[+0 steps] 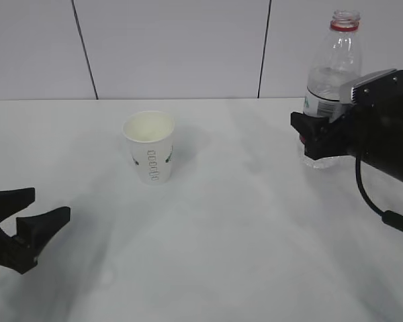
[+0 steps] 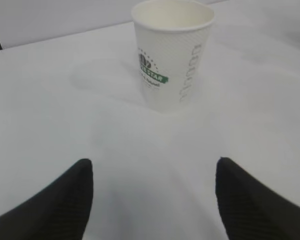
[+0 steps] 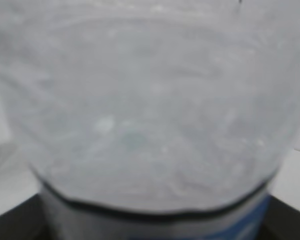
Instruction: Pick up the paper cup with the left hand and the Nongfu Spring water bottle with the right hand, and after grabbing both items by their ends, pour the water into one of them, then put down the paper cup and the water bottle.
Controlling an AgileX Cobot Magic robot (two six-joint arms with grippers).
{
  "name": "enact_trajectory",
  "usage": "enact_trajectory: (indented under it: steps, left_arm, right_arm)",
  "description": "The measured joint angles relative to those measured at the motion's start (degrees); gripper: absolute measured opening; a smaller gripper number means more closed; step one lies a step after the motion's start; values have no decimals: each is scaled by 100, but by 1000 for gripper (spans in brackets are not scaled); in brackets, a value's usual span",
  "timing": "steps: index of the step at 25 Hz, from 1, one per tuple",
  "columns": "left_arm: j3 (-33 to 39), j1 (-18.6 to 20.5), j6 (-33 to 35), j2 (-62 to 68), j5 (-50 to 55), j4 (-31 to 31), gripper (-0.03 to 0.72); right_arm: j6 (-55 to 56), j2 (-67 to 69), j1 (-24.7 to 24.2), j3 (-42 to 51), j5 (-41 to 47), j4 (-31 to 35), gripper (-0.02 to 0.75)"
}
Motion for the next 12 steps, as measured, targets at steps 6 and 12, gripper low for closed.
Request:
enact_trajectory:
  steps: [6, 12]
  left_arm:
    - [0, 0, -276, 157, 0, 129, 599]
    - [-344, 92, -473, 165, 39, 428, 595]
  right_arm:
    - [0, -386, 0, 267, -42, -11, 501]
    - [0, -419, 0, 286, -42, -224, 501]
